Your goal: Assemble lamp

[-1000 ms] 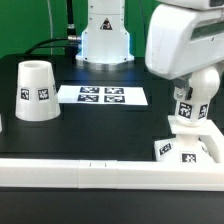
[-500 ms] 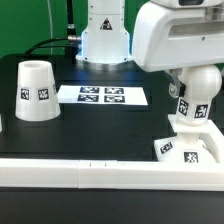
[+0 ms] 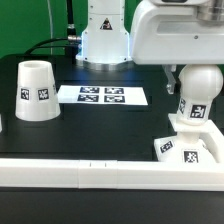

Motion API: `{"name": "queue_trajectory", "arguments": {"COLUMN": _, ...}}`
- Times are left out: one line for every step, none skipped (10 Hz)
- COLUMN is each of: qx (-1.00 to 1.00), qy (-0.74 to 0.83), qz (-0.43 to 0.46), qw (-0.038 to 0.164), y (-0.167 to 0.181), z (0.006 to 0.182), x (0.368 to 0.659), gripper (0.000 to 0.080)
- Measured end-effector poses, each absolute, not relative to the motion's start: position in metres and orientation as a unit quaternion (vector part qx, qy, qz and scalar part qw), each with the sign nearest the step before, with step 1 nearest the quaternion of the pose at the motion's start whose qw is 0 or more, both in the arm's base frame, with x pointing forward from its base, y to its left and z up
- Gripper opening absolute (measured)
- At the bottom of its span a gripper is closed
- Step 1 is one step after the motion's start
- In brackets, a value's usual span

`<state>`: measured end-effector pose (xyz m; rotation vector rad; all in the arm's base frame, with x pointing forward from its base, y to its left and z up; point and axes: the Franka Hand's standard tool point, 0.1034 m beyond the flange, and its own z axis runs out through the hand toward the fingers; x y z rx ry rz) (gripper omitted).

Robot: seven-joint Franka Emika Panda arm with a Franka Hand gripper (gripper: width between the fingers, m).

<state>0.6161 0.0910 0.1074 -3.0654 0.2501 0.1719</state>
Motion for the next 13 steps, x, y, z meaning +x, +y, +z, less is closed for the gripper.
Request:
{"name": "queue_trajectory", "arguments": {"qx": -0.990, "qy": 0.130, "qz": 0.052, "qw": 0.035, "y": 0.0889, "z": 0.1072, "x": 0.6161, "gripper": 0.0578}}
{"name": "queue_trajectory", "arguments": {"qx": -0.982, "qy": 0.177, "qz": 0.051, "qw": 0.039, "y": 0.0909, "z": 0.1072, "x": 0.6164, "gripper": 0.0578}}
{"name": "queue_trajectory", "arguments": {"qx": -0.973, "qy": 0.221, "qz": 0.050, "qw": 0.041, "y": 0.0907, "z": 0.1073, "x": 0.6164, "gripper": 0.0578}}
{"name": "queue_trajectory", "arguments": {"qx": -0.968, "qy": 0.241, "qz": 0.051, "qw": 0.040, "y": 0.0911, "z": 0.1075, "x": 0.6166, "gripper": 0.0578}}
{"name": "queue_trajectory", "arguments": {"qx": -0.957, "qy": 0.281, "qz": 0.052, "qw": 0.038, "y": 0.0914, "z": 0.1074, "x": 0.6165, "gripper": 0.0578}}
{"name": "queue_trajectory", "arguments": {"qx": -0.949, "qy": 0.309, "qz": 0.053, "qw": 0.037, "y": 0.0916, "z": 0.1075, "x": 0.6165, "gripper": 0.0578}}
{"name": "queue_trajectory", "arguments": {"qx": -0.940, "qy": 0.336, "qz": 0.055, "qw": 0.036, "y": 0.0920, "z": 0.1075, "x": 0.6165, "gripper": 0.0578}}
{"name": "queue_trajectory", "arguments": {"qx": -0.920, "qy": 0.386, "qz": 0.057, "qw": 0.033, "y": 0.0927, "z": 0.1075, "x": 0.6165, "gripper": 0.0578}}
{"name": "queue_trajectory", "arguments": {"qx": -0.904, "qy": 0.421, "qz": 0.060, "qw": 0.037, "y": 0.0928, "z": 0.1084, "x": 0.6166, "gripper": 0.0578}}
{"name": "queue_trajectory", "arguments": {"qx": -0.880, "qy": 0.469, "qz": 0.064, "qw": 0.047, "y": 0.0913, "z": 0.1096, "x": 0.6173, "gripper": 0.0578}}
{"name": "queue_trajectory", "arguments": {"qx": -0.858, "qy": 0.508, "qz": 0.057, "qw": 0.059, "y": 0.0896, "z": 0.1087, "x": 0.6179, "gripper": 0.0578}}
{"name": "queue_trajectory", "arguments": {"qx": -0.830, "qy": 0.551, "qz": 0.054, "qw": 0.066, "y": 0.0905, "z": 0.1083, "x": 0.6160, "gripper": 0.0578}}
{"name": "queue_trajectory", "arguments": {"qx": -0.809, "qy": 0.581, "qz": 0.055, "qw": 0.073, "y": 0.0910, "z": 0.1084, "x": 0.6157, "gripper": 0.0578}}
